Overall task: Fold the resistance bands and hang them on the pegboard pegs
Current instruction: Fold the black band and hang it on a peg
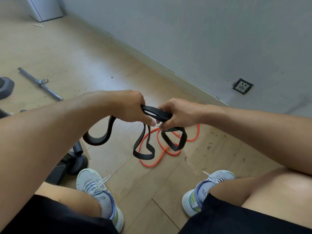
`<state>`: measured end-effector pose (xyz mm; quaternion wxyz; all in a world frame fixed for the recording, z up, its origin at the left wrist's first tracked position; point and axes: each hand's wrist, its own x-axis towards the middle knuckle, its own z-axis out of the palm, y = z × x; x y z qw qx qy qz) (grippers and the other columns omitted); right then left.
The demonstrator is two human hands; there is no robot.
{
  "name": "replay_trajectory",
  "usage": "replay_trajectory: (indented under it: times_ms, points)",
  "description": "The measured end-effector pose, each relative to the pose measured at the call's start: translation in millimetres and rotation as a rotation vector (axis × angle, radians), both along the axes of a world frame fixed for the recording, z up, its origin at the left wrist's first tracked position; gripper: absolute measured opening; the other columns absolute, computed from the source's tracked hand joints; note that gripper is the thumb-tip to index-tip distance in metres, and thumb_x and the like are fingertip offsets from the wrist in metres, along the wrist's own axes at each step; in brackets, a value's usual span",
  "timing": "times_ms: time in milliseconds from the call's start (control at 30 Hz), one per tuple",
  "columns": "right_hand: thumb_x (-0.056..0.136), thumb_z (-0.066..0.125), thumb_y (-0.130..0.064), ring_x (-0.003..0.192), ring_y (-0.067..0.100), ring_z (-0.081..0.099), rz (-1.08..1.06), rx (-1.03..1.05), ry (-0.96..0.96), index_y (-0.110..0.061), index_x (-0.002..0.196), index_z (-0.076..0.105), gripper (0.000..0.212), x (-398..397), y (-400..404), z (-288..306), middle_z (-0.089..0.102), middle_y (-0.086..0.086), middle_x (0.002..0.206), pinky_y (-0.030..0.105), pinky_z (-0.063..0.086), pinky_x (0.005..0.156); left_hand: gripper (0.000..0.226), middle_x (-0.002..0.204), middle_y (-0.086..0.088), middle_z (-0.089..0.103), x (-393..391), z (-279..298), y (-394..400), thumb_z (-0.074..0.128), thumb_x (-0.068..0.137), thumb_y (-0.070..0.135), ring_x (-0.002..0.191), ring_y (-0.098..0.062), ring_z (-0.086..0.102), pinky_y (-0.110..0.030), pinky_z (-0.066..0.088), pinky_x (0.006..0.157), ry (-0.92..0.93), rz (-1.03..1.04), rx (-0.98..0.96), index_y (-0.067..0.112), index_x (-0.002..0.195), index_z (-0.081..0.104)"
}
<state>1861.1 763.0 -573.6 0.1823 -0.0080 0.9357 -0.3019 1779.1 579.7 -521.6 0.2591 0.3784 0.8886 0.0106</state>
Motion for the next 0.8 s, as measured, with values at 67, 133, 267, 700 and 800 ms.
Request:
replay_trajectory:
  times_ms: [67,133,267,700,800]
  points:
    - [0.083,0.085,-0.035,0.063,0.006,0.065,0.007,0.007,-0.035,-0.024,0.082,0.071,0.018,0.9,2.3,-1.5,0.070,-0.006,0.070,0.019,0.049,0.060,0.060,0.064,-0.001,0.049,-2.3,1.0,-1.5,0.061,0.081,0.073,0.058,-0.020,0.043,-0.030,0.033,0.055,0.001,0.019,0.030,0.014,0.071,0.057]
    - [0.079,0.086,-0.044,0.064,0.013,0.064,-0.016,0.016,-0.036,-0.019,0.083,0.074,0.028,1.4,4.7,-3.7,0.071,0.002,0.072,0.028,0.049,0.062,0.058,0.063,-0.001,0.047,-4.6,0.4,-3.6,0.059,0.084,0.071,0.057,-0.019,0.042,-0.029,0.032,0.053,-0.008,0.011,0.047,0.015,0.069,0.056]
    - [0.076,0.089,-0.048,0.059,0.007,0.055,-0.039,-0.019,-0.017,-0.020,0.083,0.074,0.033,3.7,3.3,-7.9,0.063,-0.004,0.065,0.028,0.043,0.062,0.048,0.061,0.000,0.049,-7.5,-3.1,-6.5,0.067,0.085,0.062,0.056,-0.018,0.043,-0.029,0.033,0.054,-0.024,-0.019,0.117,0.018,0.068,0.056]
    - [0.074,0.087,-0.050,0.098,0.012,0.073,-0.114,-0.225,0.136,-0.027,0.095,0.076,0.033,-0.2,-9.1,-16.4,0.077,-0.006,0.098,0.040,0.058,0.092,0.043,0.052,0.008,0.058,-12.6,-1.0,-13.1,0.064,0.091,0.053,0.041,-0.007,0.043,-0.020,0.034,0.045,-0.120,0.064,0.399,0.014,0.072,0.062]
    - [0.084,0.084,-0.010,0.096,0.019,0.077,-0.174,-0.414,0.189,-0.009,0.103,0.072,0.023,1.2,-6.8,-14.4,0.080,0.005,0.098,0.046,0.060,0.094,0.041,0.062,0.007,0.070,-17.9,3.3,-19.9,0.067,0.087,0.055,0.051,-0.017,0.055,-0.026,0.040,0.054,-0.139,0.099,0.418,0.016,0.077,0.066]
